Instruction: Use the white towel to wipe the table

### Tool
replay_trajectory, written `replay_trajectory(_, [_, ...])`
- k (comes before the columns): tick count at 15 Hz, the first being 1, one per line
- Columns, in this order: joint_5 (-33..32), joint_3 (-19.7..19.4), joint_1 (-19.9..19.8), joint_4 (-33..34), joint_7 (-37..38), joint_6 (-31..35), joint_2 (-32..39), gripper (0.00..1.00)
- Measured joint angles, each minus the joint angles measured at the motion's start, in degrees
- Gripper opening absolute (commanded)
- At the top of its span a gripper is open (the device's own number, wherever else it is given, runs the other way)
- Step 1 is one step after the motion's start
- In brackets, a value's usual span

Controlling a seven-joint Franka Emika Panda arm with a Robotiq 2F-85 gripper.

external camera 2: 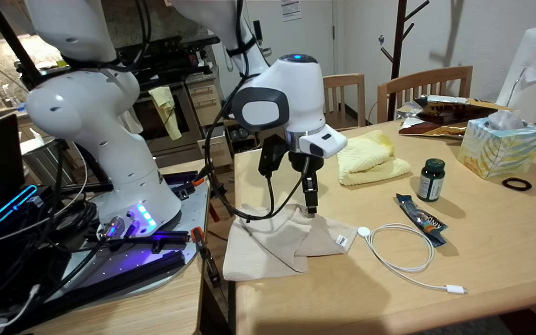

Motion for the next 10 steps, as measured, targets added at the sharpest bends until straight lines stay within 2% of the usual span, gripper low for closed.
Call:
replay_trajectory(1, [0.24, 0.31, 0.21, -0.01, 0.0, -0.9, -1.06, 0.95])
replay_trajectory(3, [1.15, 0.98, 0.73, -0.12, 0.0, -3.18, -3.4, 1.0])
replay_trajectory(6, [2.93, 1.69, 2.31, -0.49, -0.09, -8.38, -7.15, 1.0])
replay_trajectory(10, [3.06, 2.2, 6.42, -2.67, -0.05, -13.45, -12.61, 1.0])
